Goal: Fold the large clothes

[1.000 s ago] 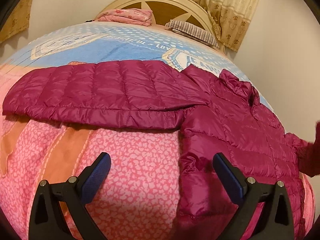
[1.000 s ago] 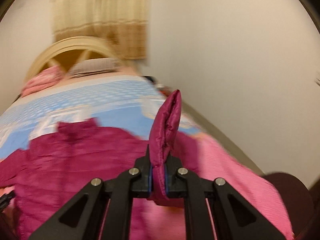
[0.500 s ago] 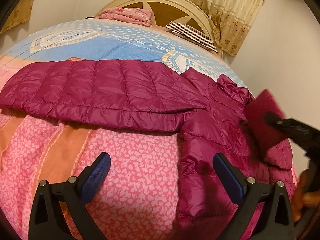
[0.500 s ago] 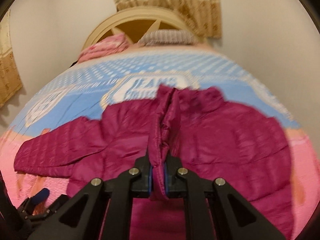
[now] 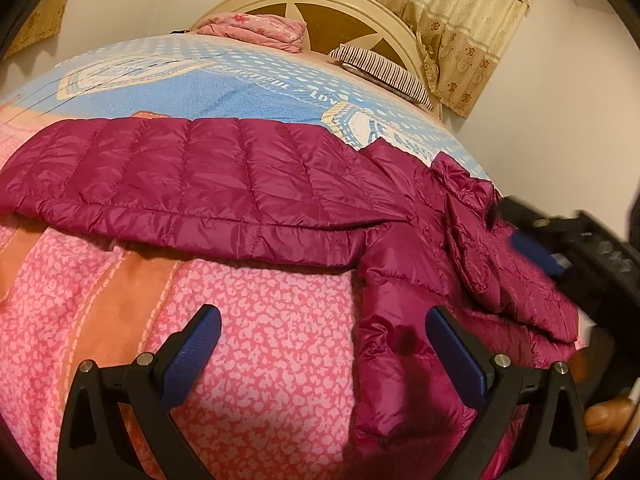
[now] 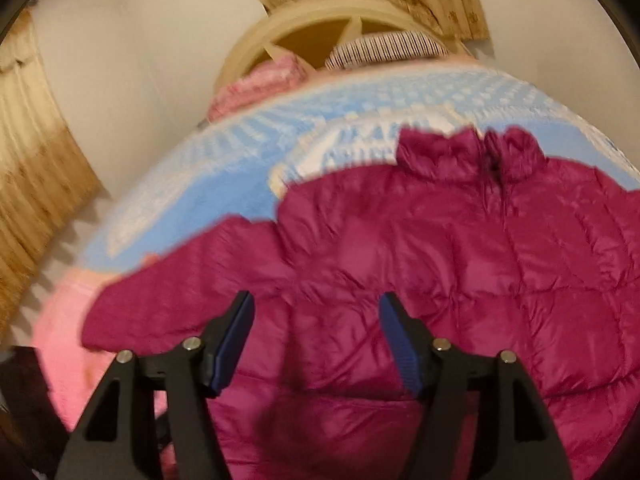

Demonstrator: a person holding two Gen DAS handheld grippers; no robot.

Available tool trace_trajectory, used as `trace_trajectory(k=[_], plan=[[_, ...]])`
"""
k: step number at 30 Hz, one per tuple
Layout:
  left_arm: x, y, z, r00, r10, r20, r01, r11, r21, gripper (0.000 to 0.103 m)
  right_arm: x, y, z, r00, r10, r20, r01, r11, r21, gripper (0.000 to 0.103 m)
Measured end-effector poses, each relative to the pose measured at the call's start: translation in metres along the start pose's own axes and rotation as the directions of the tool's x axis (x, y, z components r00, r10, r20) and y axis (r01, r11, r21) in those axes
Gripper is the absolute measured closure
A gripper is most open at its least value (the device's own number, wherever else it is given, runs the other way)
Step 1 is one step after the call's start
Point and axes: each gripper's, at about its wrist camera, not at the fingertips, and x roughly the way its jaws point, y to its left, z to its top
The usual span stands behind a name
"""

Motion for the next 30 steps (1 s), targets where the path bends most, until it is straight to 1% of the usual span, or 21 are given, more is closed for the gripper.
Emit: trace_trajectory(k=[1, 2, 4, 6, 8, 10, 12, 13, 15, 16, 18, 19, 20, 21, 23, 24, 25, 26, 28, 29, 30], plan=[[0.0, 0.0, 0.0, 1.0, 0.001, 0.0, -0.001, 1.0, 0.001, 0.001, -0.01, 0.001, 0.001, 0.999, -0.002, 0.033, 0.003, 1.0, -0.014, 0.055], [0.0, 0.0, 0.0, 1.0, 0.001, 0.0, -0.001, 1.0, 0.001, 0.001, -0.02, 0.002, 0.002, 0.998, -0.024, 0.056, 0.025, 0.999, -0.031, 0.07], [0.0, -0.001, 0.0, 1.0, 0.005, -0.001, -0.005, 1.0, 0.004, 0.001, -0.027, -0.002, 0.002, 0.997, -0.071, 0.036, 0.072, 0.997, -0.031, 0.079], [0.001, -0.001, 0.0, 1.0, 0.011, -0.002, -0.011, 1.0, 0.008, 0.001, -0.024, -0.008, -0.001, 0.997, -0.075, -0.016, 0.075, 0.997, -0.006, 0.079], [0.002, -0.003, 0.0, 1.0, 0.018, -0.004, -0.018, 1.0, 0.014, 0.001, -0.01, -0.009, -0.008, 0.995, -0.071, -0.07, 0.071, 0.997, 0.002, 0.079], [0.003, -0.004, -0.001, 1.0, 0.025, -0.006, -0.025, 1.0, 0.019, 0.001, 0.012, -0.004, -0.017, 0.988, -0.068, -0.14, 0.068, 0.998, -0.01, 0.079], [0.005, -0.006, -0.001, 0.999, 0.035, -0.011, -0.034, 0.999, 0.025, 0.001, 0.032, -0.009, -0.024, 0.979, -0.056, -0.198, 0.059, 0.998, 0.009, 0.079], [0.006, -0.008, 0.0, 0.999, 0.041, -0.013, -0.041, 0.999, 0.03, 0.001, 0.038, -0.008, -0.026, 0.976, -0.066, -0.208, 0.068, 0.998, 0.005, 0.079], [0.007, -0.01, 0.0, 0.999, 0.051, -0.016, -0.051, 0.998, 0.038, 0.001, 0.042, -0.004, -0.025, 0.977, -0.081, -0.199, 0.075, 0.996, -0.037, 0.078], [0.008, -0.01, 0.0, 0.998, 0.053, -0.016, -0.052, 0.998, 0.038, 0.001, 0.041, -0.002, -0.023, 0.974, -0.084, -0.21, 0.075, 0.996, -0.053, 0.078], [0.008, -0.011, 0.0, 0.998, 0.056, -0.019, -0.055, 0.998, 0.039, 0.001, 0.029, -0.003, -0.017, 0.978, -0.061, -0.201, 0.052, 0.997, -0.048, 0.078], [0.009, -0.013, 0.0, 0.997, 0.068, -0.023, -0.066, 0.997, 0.048, 0.001, 0.012, -0.007, -0.013, 0.987, -0.05, -0.15, 0.045, 0.998, -0.038, 0.078], [0.009, -0.016, 0.0, 0.996, 0.08, -0.029, -0.079, 0.995, 0.06, 0.001, -0.007, -0.014, -0.008, 0.994, -0.064, -0.089, 0.06, 0.997, -0.043, 0.078], [0.01, -0.021, 0.001, 0.995, 0.097, -0.036, -0.093, 0.992, 0.086, 0.001, -0.019, -0.02, -0.004, 0.995, -0.086, -0.053, 0.083, 0.995, -0.051, 0.079], [0.01, -0.034, 0.002, 0.993, 0.112, -0.047, -0.104, 0.983, 0.15, 0.001, -0.048, -0.044, 0.007, 0.983, -0.182, 0.02, 0.183, 0.981, -0.059, 0.078], [0.009, -0.044, 0.003, 0.992, 0.121, -0.04, -0.111, 0.975, 0.192, 0.001, -0.057, -0.057, 0.011, 0.975, -0.22, 0.041, 0.222, 0.974, -0.049, 0.079], [0.005, -0.059, 0.006, 0.992, 0.129, -0.011, -0.122, 0.962, 0.246, 0.001, -0.067, -0.077, 0.017, 0.961, -0.271, 0.055, 0.273, 0.962, -0.027, 0.079], [0.002, -0.068, 0.009, 0.991, 0.133, 0.015, -0.132, 0.952, 0.278, 0.001, -0.073, -0.093, 0.021, 0.948, -0.312, 0.058, 0.313, 0.95, -0.006, 0.079], [-0.004, -0.094, 0.018, 0.985, 0.151, 0.088, -0.172, 0.923, 0.343, 0.001, -0.083, -0.137, 0.026, 0.912, -0.408, 0.05, 0.405, 0.912, 0.066, 0.078], [-0.004, -0.109, 0.024, 0.98, 0.156, 0.123, -0.192, 0.908, 0.373, 0.001, -0.084, -0.157, 0.027, 0.898, -0.439, 0.033, 0.435, 0.896, 0.092, 0.078], [-0.003, -0.119, 0.028, 0.977, 0.161, 0.143, -0.205, 0.899, 0.387, 0.001, -0.084, -0.168, 0.027, 0.888, -0.46, 0.018, 0.456, 0.884, 0.103, 0.078]])
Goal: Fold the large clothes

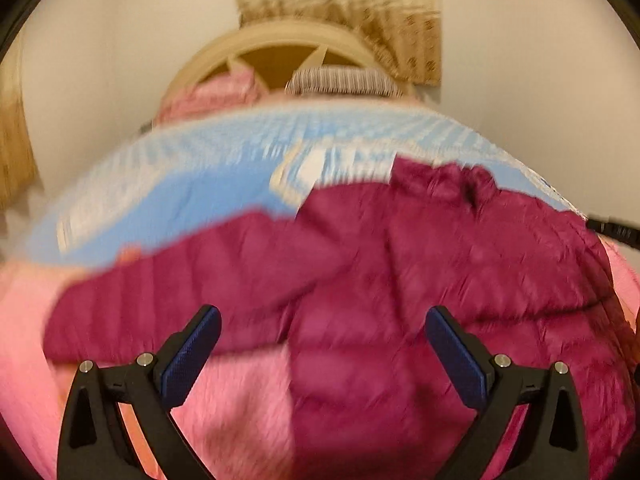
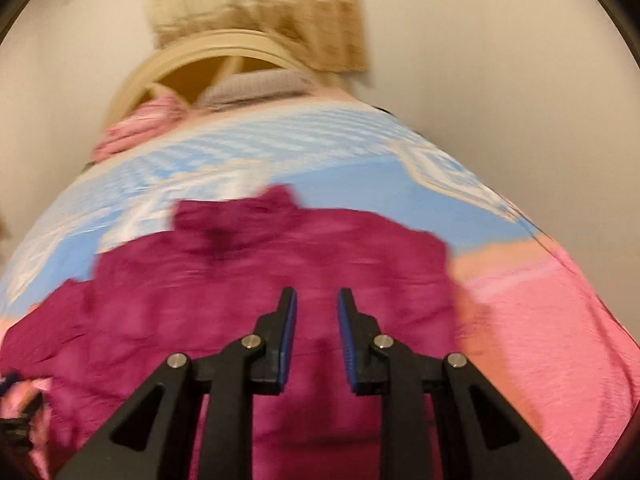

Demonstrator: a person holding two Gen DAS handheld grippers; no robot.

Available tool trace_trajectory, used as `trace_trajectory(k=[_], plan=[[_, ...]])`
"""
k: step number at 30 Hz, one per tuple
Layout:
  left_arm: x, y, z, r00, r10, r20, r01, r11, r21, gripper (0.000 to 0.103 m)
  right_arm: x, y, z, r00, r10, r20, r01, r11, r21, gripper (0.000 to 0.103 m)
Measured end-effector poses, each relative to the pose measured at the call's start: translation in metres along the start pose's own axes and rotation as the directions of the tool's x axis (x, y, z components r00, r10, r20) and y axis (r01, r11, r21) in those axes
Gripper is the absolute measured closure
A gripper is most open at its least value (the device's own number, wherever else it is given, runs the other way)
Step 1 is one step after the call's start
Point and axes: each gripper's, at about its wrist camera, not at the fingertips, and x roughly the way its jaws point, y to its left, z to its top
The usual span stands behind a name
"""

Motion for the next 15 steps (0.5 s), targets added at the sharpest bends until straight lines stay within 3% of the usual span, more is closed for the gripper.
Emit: trace_trajectory(k=[3, 7, 10, 13, 15], plan=[[0.016, -0.02, 0.019, 0.999, 0.025, 0.031, -0.025, 1.0, 0.007, 0.001, 0.019, -0.024, -0.007, 0.997, -0.058, -0.047, 0.06, 0.998, 0.03, 0.078], [0.068, -0.028, 0.015, 0.989, 0.112, -0.092, -0.118, 0.991, -0.058, 0.001, 0.034, -0.042, -0.033, 0.992, -0.008, -0.126, 0.019, 0.996, 0.087, 0.078], [0.095, -0.038, -0.001, 0.97, 0.185, -0.161, -0.188, 0.982, -0.005, 0.001, 0.034, -0.043, -0.041, 0.992, 0.008, -0.123, 0.004, 0.995, 0.103, 0.078], [0.108, -0.042, -0.003, 0.959, 0.199, -0.201, -0.199, 0.98, 0.024, 0.001, 0.032, -0.043, -0.044, 0.993, 0.013, -0.114, -0.002, 0.996, 0.092, 0.073], [0.108, -0.04, -0.004, 0.961, 0.192, -0.198, -0.192, 0.981, 0.022, 0.001, 0.034, -0.038, -0.043, 0.994, 0.011, -0.113, -0.003, 0.998, 0.069, 0.062]])
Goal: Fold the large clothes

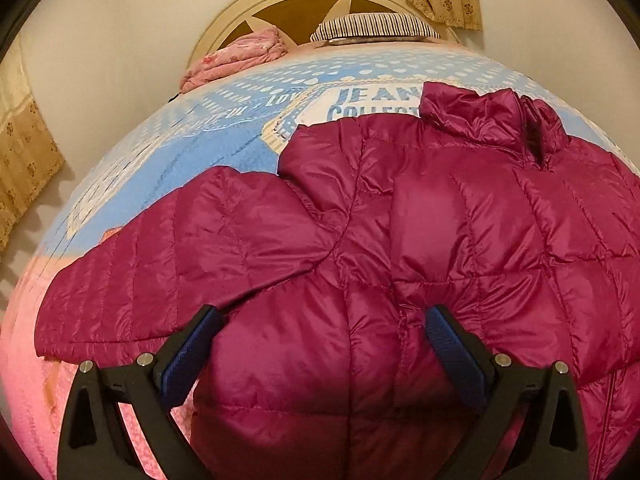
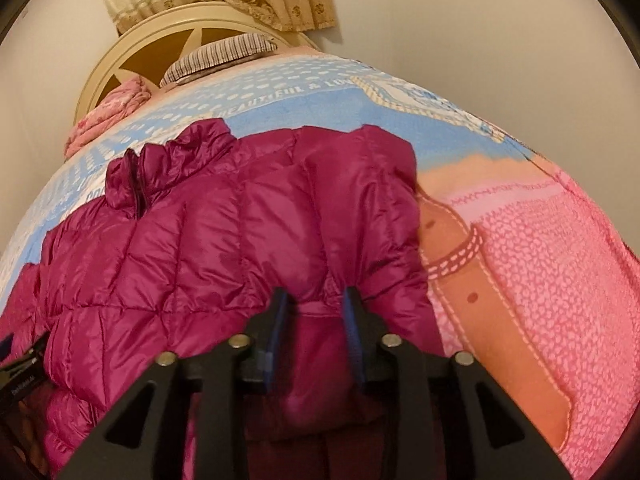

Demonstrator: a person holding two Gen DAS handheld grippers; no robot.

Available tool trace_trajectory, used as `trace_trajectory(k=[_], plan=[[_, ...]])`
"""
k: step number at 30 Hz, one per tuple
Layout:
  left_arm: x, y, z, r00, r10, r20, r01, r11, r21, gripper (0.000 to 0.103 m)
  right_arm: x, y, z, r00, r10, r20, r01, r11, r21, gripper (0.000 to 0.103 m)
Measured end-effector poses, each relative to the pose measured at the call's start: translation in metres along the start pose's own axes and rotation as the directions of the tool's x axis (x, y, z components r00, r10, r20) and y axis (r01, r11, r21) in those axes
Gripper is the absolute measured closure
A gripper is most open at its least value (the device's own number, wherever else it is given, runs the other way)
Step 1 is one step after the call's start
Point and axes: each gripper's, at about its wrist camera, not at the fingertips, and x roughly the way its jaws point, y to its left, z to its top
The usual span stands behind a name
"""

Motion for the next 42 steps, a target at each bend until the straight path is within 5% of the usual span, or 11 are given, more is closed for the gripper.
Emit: trace_trajectory(k=[5, 11, 13, 15, 17, 19, 22, 26, 31, 34, 42], plan=[[-0.027, 0.049, 0.001, 0.993, -0.096, 0.071, 0.107, 0.982, -0.158, 0.001, 0.003, 0.015, -0.002, 0.998, -0.058, 0.012, 0.058, 0.995, -0.078, 0.055], [-0.079, 0.167, -0.007, 0.976, 0.076, 0.204, 0.005, 0.929, -0.369, 0.001, 0.002, 0.011, -0.003, 1.0, -0.022, 0.018, 0.023, 0.998, -0.065, 0.046], [-0.086, 0.218, -0.021, 0.96, 0.217, 0.178, -0.101, 0.858, -0.503, 0.001, 0.003, 0.014, -0.003, 0.999, -0.028, 0.018, 0.03, 0.997, -0.076, 0.043], [-0.084, 0.272, -0.041, 0.945, 0.314, 0.09, -0.179, 0.727, -0.663, 0.001, 0.003, 0.017, -0.003, 0.999, -0.033, 0.019, 0.034, 0.996, -0.084, 0.041], [-0.07, 0.312, -0.06, 0.957, 0.29, 0.013, -0.171, 0.6, -0.782, 0.001, 0.004, 0.018, -0.003, 0.999, -0.036, 0.018, 0.038, 0.995, -0.089, 0.041], [-0.049, 0.334, -0.07, 0.973, 0.229, -0.033, -0.154, 0.535, -0.83, 0.001, 0.005, 0.019, -0.003, 0.999, -0.04, 0.017, 0.041, 0.995, -0.092, 0.041], [-0.011, 0.343, -0.069, 0.978, 0.159, -0.136, -0.203, 0.557, -0.805, 0.001, 0.005, 0.019, -0.003, 0.999, -0.043, 0.015, 0.044, 0.995, -0.095, 0.04], [0.003, 0.317, -0.066, 0.976, 0.186, -0.115, -0.211, 0.662, -0.72, 0.003, 0.007, 0.019, -0.002, 0.999, -0.043, 0.013, 0.044, 0.994, -0.097, 0.04], [0.0, 0.305, -0.066, 0.983, 0.172, -0.072, -0.173, 0.698, -0.695, 0.065, 0.007, 0.02, -0.003, 0.999, -0.044, 0.012, 0.045, 0.994, -0.103, 0.038], [0.0, 0.306, -0.07, 0.995, 0.098, -0.011, -0.077, 0.703, -0.707, 0.087, 0.008, 0.02, -0.003, 0.999, -0.045, 0.012, 0.046, 0.993, -0.107, 0.037], [-0.041, 0.278, -0.024, 0.982, 0.126, 0.14, -0.015, 0.793, -0.609, 0.094, 0.007, 0.019, -0.003, 0.999, -0.038, 0.013, 0.039, 0.994, -0.1, 0.037]])
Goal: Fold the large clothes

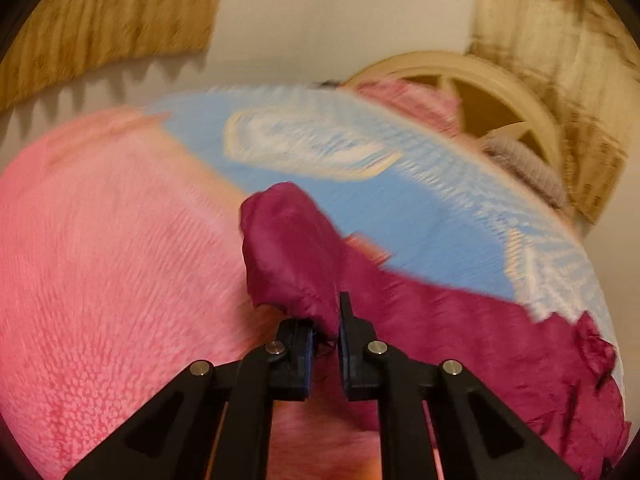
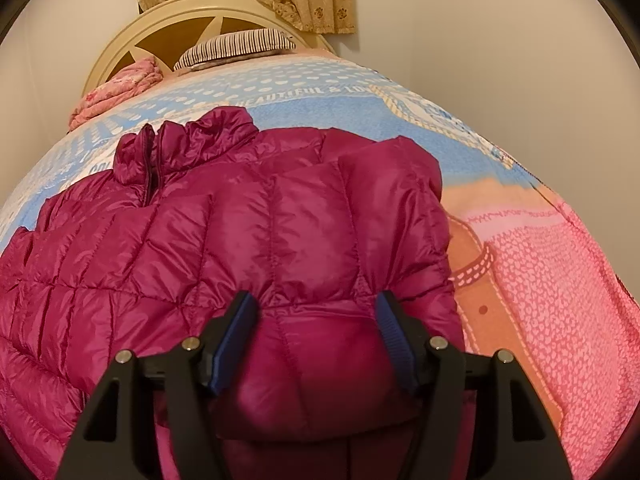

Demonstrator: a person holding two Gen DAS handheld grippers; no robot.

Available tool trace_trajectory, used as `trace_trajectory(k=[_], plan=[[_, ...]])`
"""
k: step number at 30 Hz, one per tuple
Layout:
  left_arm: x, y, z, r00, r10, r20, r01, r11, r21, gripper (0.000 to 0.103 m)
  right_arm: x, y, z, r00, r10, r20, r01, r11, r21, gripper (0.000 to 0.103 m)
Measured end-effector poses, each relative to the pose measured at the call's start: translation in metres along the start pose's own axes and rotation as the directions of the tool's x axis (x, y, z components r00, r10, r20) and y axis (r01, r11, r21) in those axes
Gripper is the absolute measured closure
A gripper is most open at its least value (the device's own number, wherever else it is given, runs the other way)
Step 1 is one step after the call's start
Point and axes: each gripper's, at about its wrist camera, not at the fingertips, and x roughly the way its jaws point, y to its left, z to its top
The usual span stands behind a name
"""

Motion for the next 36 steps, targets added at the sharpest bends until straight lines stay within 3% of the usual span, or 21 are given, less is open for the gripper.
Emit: trace_trajectory(k=[3, 5, 7, 12, 15, 18, 20, 24, 28, 29, 31, 33, 36], plan=[[-0.034, -0.045, 0.011, 0.99, -0.109, 0.093, 0.098, 0.989, 0.114, 0.094, -0.001, -0.001, 0.0, 1.0, 0.004, 0.002, -0.004, 1.0, 0.004, 0.037], [-0.058, -0.08, 0.009, 0.973, -0.195, 0.126, 0.167, 0.965, 0.204, 0.094, -0.001, -0.001, -0.001, 1.0, 0.009, 0.003, -0.009, 1.0, 0.008, 0.037], [-0.08, -0.117, 0.003, 0.945, -0.295, 0.143, 0.245, 0.925, 0.289, 0.094, -0.001, -0.002, -0.001, 1.0, 0.013, 0.004, -0.013, 1.0, 0.012, 0.037], [-0.122, -0.201, -0.033, 0.853, -0.518, 0.068, 0.439, 0.781, 0.443, 0.094, -0.002, -0.003, -0.001, 1.0, 0.02, 0.007, -0.02, 1.0, 0.02, 0.037], [-0.139, -0.238, -0.071, 0.797, -0.603, -0.016, 0.527, 0.683, 0.505, 0.094, -0.003, -0.004, -0.002, 1.0, 0.027, 0.009, -0.027, 0.999, 0.026, 0.037], [-0.148, -0.265, -0.112, 0.757, -0.645, -0.105, 0.584, 0.595, 0.553, 0.094, -0.003, -0.006, -0.002, 0.999, 0.035, 0.011, -0.035, 0.999, 0.034, 0.037], [-0.145, -0.278, -0.14, 0.757, -0.633, -0.163, 0.593, 0.559, 0.58, 0.094, -0.004, -0.007, -0.002, 0.999, 0.042, 0.012, -0.043, 0.998, 0.041, 0.037], [-0.125, -0.294, -0.186, 0.796, -0.512, -0.322, 0.586, 0.52, 0.622, 0.093, -0.004, -0.01, -0.002, 0.998, 0.057, 0.014, -0.058, 0.997, 0.054, 0.037], [-0.12, -0.278, -0.193, 0.788, -0.479, -0.386, 0.609, 0.521, 0.598, 0.088, -0.004, -0.01, -0.002, 0.998, 0.062, 0.015, -0.063, 0.996, 0.059, 0.037], [-0.121, -0.274, -0.191, 0.787, -0.474, -0.394, 0.612, 0.525, 0.591, 0.084, -0.004, -0.01, -0.002, 0.998, 0.064, 0.015, -0.064, 0.996, 0.061, 0.037], [-0.123, -0.261, -0.185, 0.782, -0.46, -0.42, 0.622, 0.539, 0.568, 0.048, -0.004, -0.01, -0.002, 0.998, 0.068, 0.016, -0.069, 0.996, 0.064, 0.037], [-0.132, -0.244, -0.18, 0.781, -0.481, -0.399, 0.623, 0.559, 0.547, 0.03, -0.004, -0.01, -0.001, 0.997, 0.071, 0.016, -0.072, 0.995, 0.067, 0.036], [-0.144, -0.226, -0.177, 0.796, -0.487, -0.36, 0.602, 0.572, 0.558, 0.029, -0.005, -0.012, -0.001, 0.997, 0.081, 0.015, -0.082, 0.994, 0.074, 0.036]])
